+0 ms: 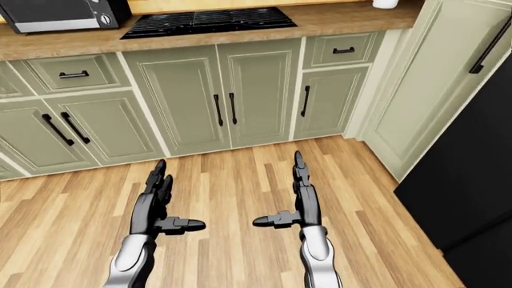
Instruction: Navigate to the hood.
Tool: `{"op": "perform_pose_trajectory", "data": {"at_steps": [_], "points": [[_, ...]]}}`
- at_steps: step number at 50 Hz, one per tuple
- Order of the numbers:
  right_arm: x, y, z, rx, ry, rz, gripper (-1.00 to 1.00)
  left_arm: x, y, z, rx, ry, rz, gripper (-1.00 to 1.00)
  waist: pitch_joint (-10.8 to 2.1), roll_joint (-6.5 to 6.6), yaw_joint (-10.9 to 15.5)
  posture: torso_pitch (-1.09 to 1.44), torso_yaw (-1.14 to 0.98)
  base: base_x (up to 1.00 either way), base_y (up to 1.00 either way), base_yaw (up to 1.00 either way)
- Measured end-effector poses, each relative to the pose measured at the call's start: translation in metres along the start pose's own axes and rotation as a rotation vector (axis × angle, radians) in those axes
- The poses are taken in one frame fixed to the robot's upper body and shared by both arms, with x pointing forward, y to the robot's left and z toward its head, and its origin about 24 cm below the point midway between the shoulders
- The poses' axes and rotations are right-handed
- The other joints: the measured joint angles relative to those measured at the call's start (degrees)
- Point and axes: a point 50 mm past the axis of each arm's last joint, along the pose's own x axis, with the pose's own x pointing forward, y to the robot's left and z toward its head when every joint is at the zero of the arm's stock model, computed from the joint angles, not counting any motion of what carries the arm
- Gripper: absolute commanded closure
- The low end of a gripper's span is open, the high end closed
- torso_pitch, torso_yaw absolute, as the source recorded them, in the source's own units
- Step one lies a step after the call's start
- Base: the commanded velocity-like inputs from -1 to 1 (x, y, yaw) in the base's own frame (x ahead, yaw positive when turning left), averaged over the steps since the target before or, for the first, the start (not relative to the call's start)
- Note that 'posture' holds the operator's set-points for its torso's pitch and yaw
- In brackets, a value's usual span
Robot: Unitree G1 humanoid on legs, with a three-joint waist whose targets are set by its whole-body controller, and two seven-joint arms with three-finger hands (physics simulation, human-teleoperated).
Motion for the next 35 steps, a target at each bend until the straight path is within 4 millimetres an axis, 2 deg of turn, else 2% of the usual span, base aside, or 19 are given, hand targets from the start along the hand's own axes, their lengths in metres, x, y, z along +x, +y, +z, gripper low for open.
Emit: {"op": "perform_pose_trajectory", "data": {"at_steps": [3, 5, 11, 13, 15, 17, 19, 23, 26, 27, 28, 31, 35], "points": [[-0.002, 0.005, -0.005, 0.001, 0.027, 0.024, -1.0, -0.003, 0.004, -0.007, 0.0, 0.034, 0.022, -1.0, -0.04, 0.37, 0.9, 0.0, 0.0, 0.18, 0.07, 0.0], [-0.003, 0.003, -0.005, -0.002, 0.027, 0.021, -1.0, -0.003, 0.004, -0.007, 0.0, 0.035, 0.021, -1.0, -0.26, -0.4, 0.9, 0.0, 0.0, 0.18, 0.07, 0.0], [0.0, 0.0, 0.002, -0.005, -0.006, 0.006, -1.0, -0.001, 0.001, -0.001, -0.001, 0.005, 0.006, -1.0, -0.2, -4.42, 1.1, 0.0, 0.0, 0.18, 0.06, 0.0], [0.0, 0.001, 0.003, -0.005, -0.012, 0.009, -1.0, -0.001, 0.001, 0.0, 0.0, -0.002, 0.006, -1.0, -0.59, -6.67, 1.0, 0.0, 0.0, 0.18, 0.05, 0.0], [-0.001, -0.003, 0.0, -0.012, 0.003, -0.001, -1.0, -0.001, -0.004, -0.002, -0.011, 0.01, -0.006, -1.0, -0.11, -5.66, 0.0, 0.0, 0.0, 0.18, 0.05, 0.0], [-0.003, -0.007, -0.005, -0.011, 0.026, -0.018, -1.0, -0.002, -0.008, -0.006, -0.012, 0.031, -0.024, -1.0, -0.12, -6.0, -0.6, 0.0, 0.0, 0.18, 0.05, 0.0], [-0.004, -0.008, -0.007, -0.011, 0.035, -0.024, -1.0, -0.002, -0.008, -0.007, -0.012, 0.037, -0.026, -1.0, -0.3, -5.47, -0.7, 0.0, 0.0, 0.18, 0.05, 0.0], [-0.002, -0.006, -0.002, -0.012, 0.011, -0.015, -1.0, -0.001, -0.004, -0.001, -0.008, 0.008, -0.013, -1.0, 0.21, -2.48, -0.8, 0.0, 0.0, 0.18, 0.05, 0.0], [-0.001, -0.005, 0.0, -0.012, 0.0, -0.01, -1.0, 0.0, -0.004, 0.001, -0.008, -0.007, -0.012, -1.0, -0.06, 0.81, -0.9, 0.0, 0.0, 0.18, 0.05, 0.0], [0.0, -0.003, 0.0, -0.006, -0.001, -0.005, -1.0, 0.0, -0.002, 0.001, -0.002, -0.007, -0.008, -1.0, -0.18, 0.81, -0.5, 0.0, 0.0, 0.18, 0.05, 0.0], [0.0, 0.0, -0.002, -0.002, 0.006, 0.003, -1.0, 0.0, 0.0, 0.0, 0.001, 0.0, 0.001, -1.0, 0.0, 0.27, 0.1, 0.0, 0.0, 0.18, 0.05, 0.0], [-0.003, 0.005, -0.005, -0.001, 0.028, 0.027, -1.0, -0.003, 0.005, -0.007, 0.0, 0.034, 0.024, -1.0, -0.07, 0.29, 0.9, 0.0, 0.0, 0.18, 0.05, 0.0], [-0.001, 0.001, -0.002, -0.004, 0.015, 0.012, -1.0, -0.002, 0.002, -0.004, -0.001, 0.021, 0.015, -1.0, -0.12, -1.99, 0.9, 0.0, 0.0, 0.18, 0.04, 0.0]]}}
